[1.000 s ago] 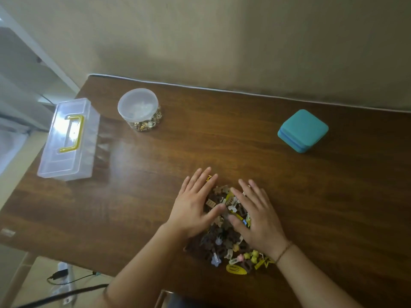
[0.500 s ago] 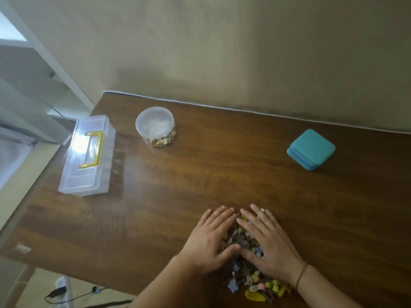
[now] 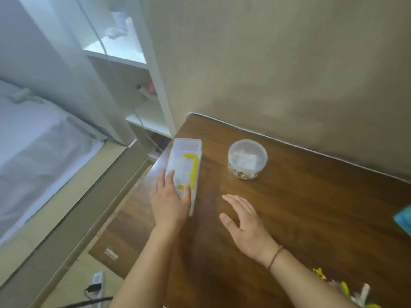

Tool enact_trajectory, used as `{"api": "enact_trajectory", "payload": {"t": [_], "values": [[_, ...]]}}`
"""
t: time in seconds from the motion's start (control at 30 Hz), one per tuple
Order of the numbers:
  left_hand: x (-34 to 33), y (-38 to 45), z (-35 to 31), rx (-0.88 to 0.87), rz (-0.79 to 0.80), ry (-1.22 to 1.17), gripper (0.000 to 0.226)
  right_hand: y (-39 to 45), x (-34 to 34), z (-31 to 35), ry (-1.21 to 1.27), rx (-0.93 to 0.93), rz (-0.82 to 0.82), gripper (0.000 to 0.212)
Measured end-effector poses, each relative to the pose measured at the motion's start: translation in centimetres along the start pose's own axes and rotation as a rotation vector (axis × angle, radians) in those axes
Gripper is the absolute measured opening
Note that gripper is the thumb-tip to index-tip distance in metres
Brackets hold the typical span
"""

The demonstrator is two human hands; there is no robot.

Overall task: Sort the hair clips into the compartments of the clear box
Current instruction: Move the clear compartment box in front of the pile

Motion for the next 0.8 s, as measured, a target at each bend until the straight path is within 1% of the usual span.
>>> {"api": "enact_trajectory", "payload": {"t": [0.03,0.1,0.2,0.23,0.3,0.37,0.4,0.47,0.5,0.6,0.67,0.73,0.77,0.8], "values": [[-0.2,0.7,1.2,0.056,0.075,-0.014,0.063,1.2,-1.1,0.6,0.038,-0.013,0.021,0.056],[-0.8,1.1,2.7,0.107,0.19,-0.052,0.071,3.0,-2.6,1.3,0.094,-0.062,0.049,0.052],[-1.1,-0.3,2.6,0.075,0.191,-0.058,0.082,4.2,-4.0,0.5,0.229,-0.21,0.068,0.055],[-1.3,-1.3,2.4,0.07,0.182,-0.079,0.084,4.4,-4.1,0.2,0.275,-0.24,0.056,0.055],[-1.8,-4.0,1.8,0.039,0.181,-0.132,0.083,4.3,-3.7,-0.2,0.325,-0.237,0.002,0.049],[-2.7,-7.4,1.2,-0.014,0.237,-0.188,0.083,3.4,-2.6,-1.2,0.335,-0.257,-0.075,0.034],[-3.2,-9.1,0.9,-0.023,0.285,-0.222,0.085,2.7,-1.8,-2.0,0.333,-0.288,-0.118,0.029],[-4.2,-12.1,0.4,-0.014,0.391,-0.288,0.09,0.5,-0.3,-4.0,0.284,-0.36,-0.163,0.032],[-4.8,-13.5,-0.1,-0.014,0.443,-0.316,0.091,-0.8,0.6,-4.9,0.235,-0.38,-0.156,0.035],[-7.1,-17.1,-2.1,-0.063,0.614,-0.367,0.088,-4.4,3.7,-7.1,0.077,-0.341,-0.14,0.033],[-8.9,-18.7,-4.2,-0.119,0.748,-0.364,0.089,-6.2,6.7,-8.2,-0.036,-0.332,-0.17,0.033],[-10.7,-19.9,-6.9,-0.194,0.88,-0.348,0.089,-7.5,9.9,-8.9,-0.187,-0.309,-0.208,0.041],[-11.7,-20.3,-8.4,-0.244,0.928,-0.338,0.089,-7.9,11.2,-9.2,-0.256,-0.293,-0.191,0.048],[-12.8,-20.5,-9.8,-0.289,0.967,-0.329,0.09,-8.4,12.0,-9.6,-0.327,-0.277,-0.13,0.057]]}}
Point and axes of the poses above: each hand's wrist, its own y-axis towards the middle knuckle, its own x-axis out of the back of the hand, z = x × y, the point moved 7 cm from there along y, towards the middle knuckle, and after that the axes turned 11 degrees about x, right-handed, at the moved point
